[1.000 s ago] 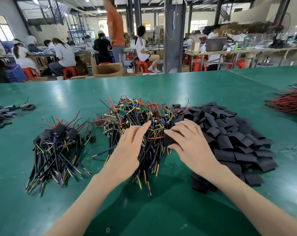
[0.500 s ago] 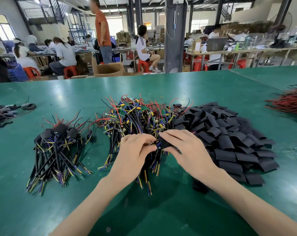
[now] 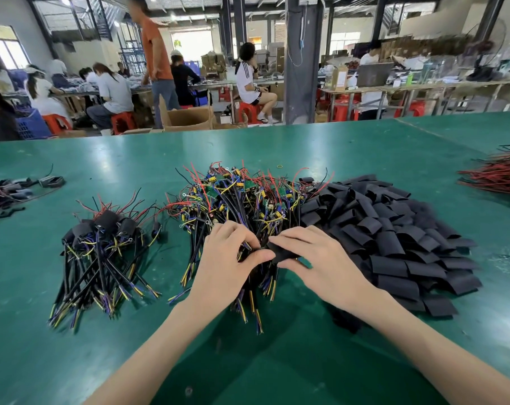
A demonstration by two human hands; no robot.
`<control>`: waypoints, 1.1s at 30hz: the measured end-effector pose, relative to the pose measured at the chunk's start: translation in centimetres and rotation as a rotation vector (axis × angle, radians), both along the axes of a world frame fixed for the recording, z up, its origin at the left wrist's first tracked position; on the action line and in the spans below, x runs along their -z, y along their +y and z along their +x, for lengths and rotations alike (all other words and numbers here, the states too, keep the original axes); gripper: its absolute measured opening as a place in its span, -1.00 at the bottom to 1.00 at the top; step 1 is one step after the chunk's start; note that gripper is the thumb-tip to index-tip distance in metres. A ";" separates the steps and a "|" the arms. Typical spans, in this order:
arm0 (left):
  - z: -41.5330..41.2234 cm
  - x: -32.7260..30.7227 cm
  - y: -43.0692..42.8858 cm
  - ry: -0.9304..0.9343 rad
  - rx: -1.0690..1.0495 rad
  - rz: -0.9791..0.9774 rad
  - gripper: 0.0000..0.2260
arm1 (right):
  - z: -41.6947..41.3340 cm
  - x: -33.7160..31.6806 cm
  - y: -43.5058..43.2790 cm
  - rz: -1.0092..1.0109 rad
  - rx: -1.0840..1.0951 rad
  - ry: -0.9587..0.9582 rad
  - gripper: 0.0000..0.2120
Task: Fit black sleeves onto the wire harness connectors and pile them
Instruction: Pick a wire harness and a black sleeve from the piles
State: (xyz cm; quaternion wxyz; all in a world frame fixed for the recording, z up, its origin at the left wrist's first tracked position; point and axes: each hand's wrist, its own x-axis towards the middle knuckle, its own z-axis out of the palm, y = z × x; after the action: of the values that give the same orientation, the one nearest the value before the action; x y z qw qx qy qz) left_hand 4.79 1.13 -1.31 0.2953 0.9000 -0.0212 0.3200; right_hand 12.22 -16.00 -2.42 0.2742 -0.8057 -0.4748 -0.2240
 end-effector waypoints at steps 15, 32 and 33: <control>-0.1 -0.1 -0.2 0.005 0.055 -0.046 -0.99 | 0.5 0.3 0.0 0.006 0.043 0.045 -0.61; -0.1 0.4 -0.2 0.056 0.052 -0.079 -0.94 | 0.2 0.4 0.2 -0.018 0.004 -0.005 -0.58; -0.1 0.3 -0.2 0.040 0.050 -0.063 -0.94 | 0.1 0.3 0.2 -0.004 0.006 0.016 -0.54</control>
State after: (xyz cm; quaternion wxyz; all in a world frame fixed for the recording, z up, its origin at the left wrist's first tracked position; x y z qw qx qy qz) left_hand 4.70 0.95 -1.64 0.3318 0.8957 -0.0276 0.2947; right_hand 12.31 -15.83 -2.69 0.2756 -0.8094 -0.4707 -0.2176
